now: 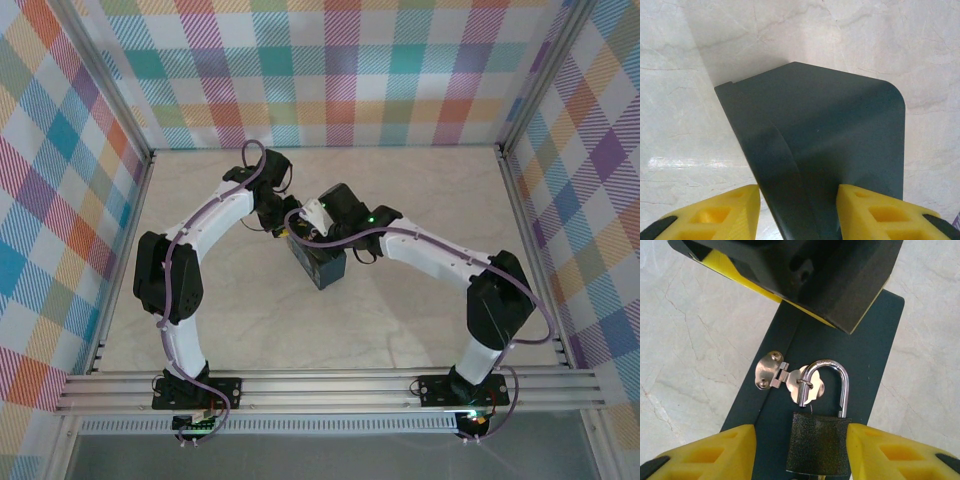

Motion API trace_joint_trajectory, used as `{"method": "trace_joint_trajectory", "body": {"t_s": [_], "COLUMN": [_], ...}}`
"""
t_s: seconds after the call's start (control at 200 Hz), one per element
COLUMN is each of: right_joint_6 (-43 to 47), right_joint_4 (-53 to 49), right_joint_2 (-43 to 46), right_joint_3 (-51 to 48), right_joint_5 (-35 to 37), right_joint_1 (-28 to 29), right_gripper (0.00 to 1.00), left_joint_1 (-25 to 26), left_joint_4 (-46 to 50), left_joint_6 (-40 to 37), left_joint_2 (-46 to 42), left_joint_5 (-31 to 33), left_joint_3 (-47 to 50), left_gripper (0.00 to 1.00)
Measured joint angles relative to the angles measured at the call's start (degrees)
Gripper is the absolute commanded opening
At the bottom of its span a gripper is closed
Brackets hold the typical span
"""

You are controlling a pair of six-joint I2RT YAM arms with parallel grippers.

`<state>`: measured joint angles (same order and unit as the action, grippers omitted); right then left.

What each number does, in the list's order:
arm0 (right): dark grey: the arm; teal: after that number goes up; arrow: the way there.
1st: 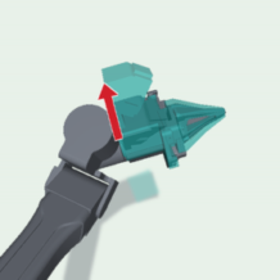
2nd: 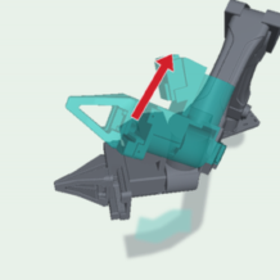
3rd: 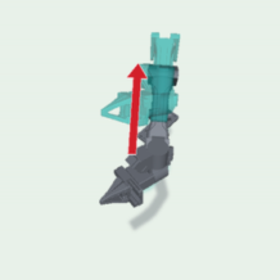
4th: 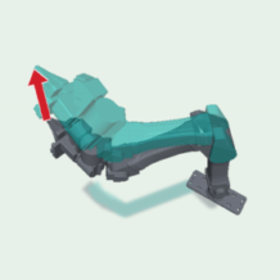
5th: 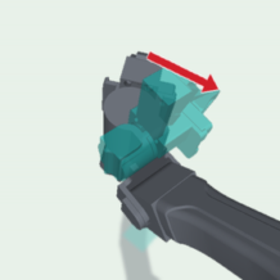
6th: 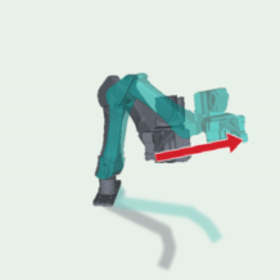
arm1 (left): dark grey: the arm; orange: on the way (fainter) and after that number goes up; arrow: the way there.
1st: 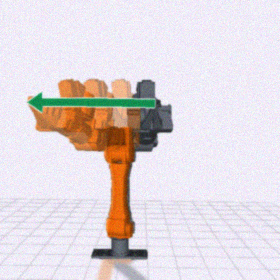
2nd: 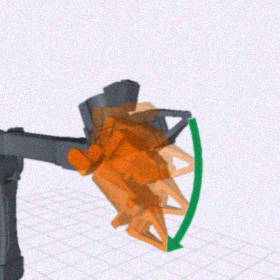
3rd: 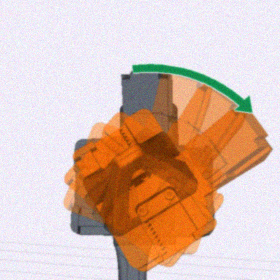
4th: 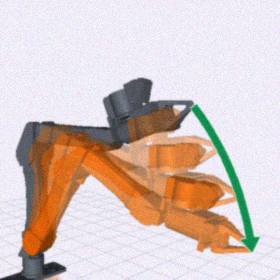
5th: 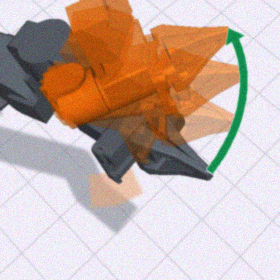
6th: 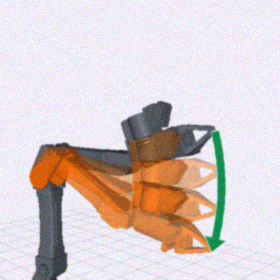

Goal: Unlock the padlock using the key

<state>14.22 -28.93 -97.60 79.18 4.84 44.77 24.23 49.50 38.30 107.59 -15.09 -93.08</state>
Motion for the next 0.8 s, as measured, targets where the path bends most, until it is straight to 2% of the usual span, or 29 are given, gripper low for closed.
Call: {"method": "trace_joint_trajectory", "body": {"t_s": [0.15, 0.345, 0.5, 0.705, 0.745, 0.77, 0.8], "right_joint_6": [-0.2, -0.9, -2.5, -7.8, -9.0, -9.5, -10.1], "right_joint_4": [-1.3, -2.0, -1.8, -2.2, -2.2, -2.3, -2.3], "right_joint_2": [-0.2, -0.2, 0.6, 0.6, 0.6, 0.6, 0.6], "right_joint_3": [0.0, 0.0, 0.2, 0.3, 0.3, 0.3, 0.3], "right_joint_5": [-0.8, -3.5, -7.8, -16.7, -18.0, -18.6, -19.2], "right_joint_1": [-1.8, -3.5, -4.1, -7.0, -7.5, -7.7, -8.0], "right_gripper": [0.41, 0.23, 0.16, 0.17, 0.21, 0.3, 0.35], "left_joint_1": [0.0, 0.0, 0.0, 0.0, 0.0, 0.0, 0.0], "left_joint_4": [0.0, 0.0, 0.0, 0.0, 0.1, 0.1, 0.1], "left_joint_6": [0.0, 0.0, 0.0, 0.0, 0.0, 0.0, 0.0], "left_joint_2": [0.0, 0.0, 0.0, 0.0, 0.0, 0.0, 0.0], "left_joint_5": [0.0, -0.3, -0.3, -0.4, -0.4, -0.4, -0.4], "left_joint_3": [0.0, 0.0, 0.0, 0.0, 0.0, 0.0, 0.0], "left_gripper": [0.43, 0.43, 0.43, 0.43, 0.43, 0.43, 0.43]}}
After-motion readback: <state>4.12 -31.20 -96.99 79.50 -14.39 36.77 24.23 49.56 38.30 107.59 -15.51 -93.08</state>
